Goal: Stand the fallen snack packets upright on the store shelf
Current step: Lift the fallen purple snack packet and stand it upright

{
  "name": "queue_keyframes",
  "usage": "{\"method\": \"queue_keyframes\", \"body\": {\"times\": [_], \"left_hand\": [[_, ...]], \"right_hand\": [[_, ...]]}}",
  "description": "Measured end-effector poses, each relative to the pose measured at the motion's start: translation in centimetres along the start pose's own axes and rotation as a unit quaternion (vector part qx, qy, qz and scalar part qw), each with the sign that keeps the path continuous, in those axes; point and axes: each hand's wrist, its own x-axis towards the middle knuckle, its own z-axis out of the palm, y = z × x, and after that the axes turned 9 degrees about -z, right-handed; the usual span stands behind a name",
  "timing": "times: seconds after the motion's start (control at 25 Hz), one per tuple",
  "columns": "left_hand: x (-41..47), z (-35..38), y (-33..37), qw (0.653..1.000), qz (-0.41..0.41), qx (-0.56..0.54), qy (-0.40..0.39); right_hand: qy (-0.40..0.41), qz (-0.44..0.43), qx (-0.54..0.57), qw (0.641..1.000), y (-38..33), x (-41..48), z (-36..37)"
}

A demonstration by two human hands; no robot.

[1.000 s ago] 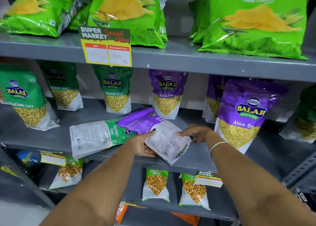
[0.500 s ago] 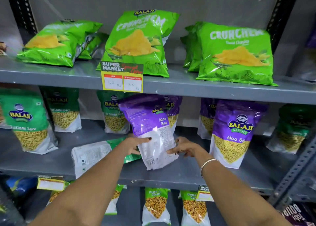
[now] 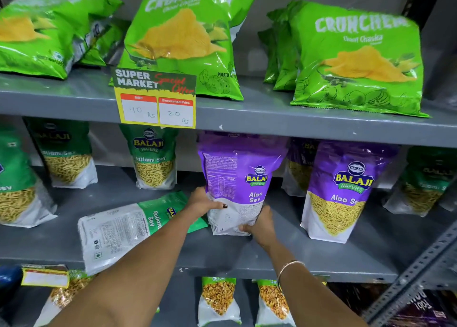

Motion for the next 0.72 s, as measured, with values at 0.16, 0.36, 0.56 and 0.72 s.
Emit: {"method": "queue_keyframes", "body": {"times": [0.16,0.36,0.56,0.72], "left_hand": [[-0.5,-0.7,-0.3,0.998,-0.026,0.002,-0.051],[-0.9,-1.7,0.3,0.988,-0.098,0.044,-0.113],[-1.2,-1.7,0.4,0.982,-0.102,0.03,-0.156],[-0.8,0.8,0.6,0.993,-0.044,0.003,-0.109]], "right_hand": [[-0.034,0.015,-0.055,0.998,-0.3,0.2,-0.5],[-0.003,0.077,-0.052,0.996,-0.9,0.5,-0.4],[-0.092,0.064,0.059,0.992,-1.1,0.5,-1.3],[-0.226,0.041,0.042,0.972,-1.0,0.6,-2.0]]}}
